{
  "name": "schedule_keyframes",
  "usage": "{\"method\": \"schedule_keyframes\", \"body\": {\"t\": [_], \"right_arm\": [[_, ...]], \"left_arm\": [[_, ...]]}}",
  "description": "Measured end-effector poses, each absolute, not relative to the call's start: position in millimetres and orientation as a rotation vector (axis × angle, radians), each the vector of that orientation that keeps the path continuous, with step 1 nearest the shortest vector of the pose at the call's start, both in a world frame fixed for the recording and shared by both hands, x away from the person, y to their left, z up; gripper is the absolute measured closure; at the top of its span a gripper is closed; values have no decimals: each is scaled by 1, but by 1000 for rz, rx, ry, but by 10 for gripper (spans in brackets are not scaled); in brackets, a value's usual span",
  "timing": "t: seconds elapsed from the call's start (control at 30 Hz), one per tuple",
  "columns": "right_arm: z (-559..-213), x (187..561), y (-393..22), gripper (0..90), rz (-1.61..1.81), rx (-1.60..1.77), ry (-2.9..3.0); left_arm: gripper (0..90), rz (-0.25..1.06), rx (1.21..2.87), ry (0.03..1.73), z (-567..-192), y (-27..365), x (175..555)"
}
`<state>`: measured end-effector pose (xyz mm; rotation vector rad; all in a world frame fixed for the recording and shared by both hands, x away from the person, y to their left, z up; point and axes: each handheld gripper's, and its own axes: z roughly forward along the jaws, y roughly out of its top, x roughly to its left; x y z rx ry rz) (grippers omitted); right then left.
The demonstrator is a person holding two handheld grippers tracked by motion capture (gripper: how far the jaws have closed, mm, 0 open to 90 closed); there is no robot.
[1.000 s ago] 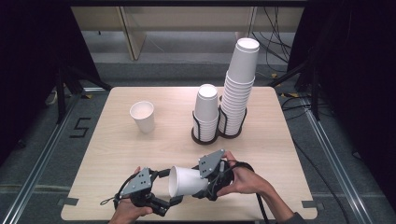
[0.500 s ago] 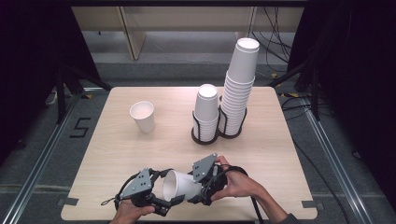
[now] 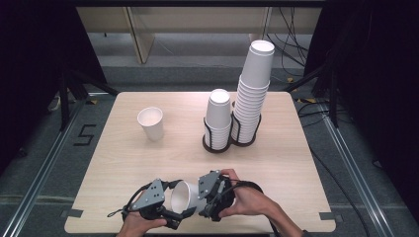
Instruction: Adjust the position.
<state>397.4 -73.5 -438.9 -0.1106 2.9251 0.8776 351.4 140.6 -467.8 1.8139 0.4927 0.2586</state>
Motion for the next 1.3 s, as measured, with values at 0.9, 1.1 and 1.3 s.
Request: {"method": "schedule_keyframes", "body": {"t": [0.9,1.1,1.3], "right_arm": [[-431,420,-103,230,1353,-10,2858],[-435,416,-93,229,1378,-12,2856],[-441,411,-82,229,1414,-8,2857]], "left_arm": [[66,158,1594,601,-470,150,357],[34,170,1557,599,-469,148,355],[49,187,1531,577,-466,147,352]]}}
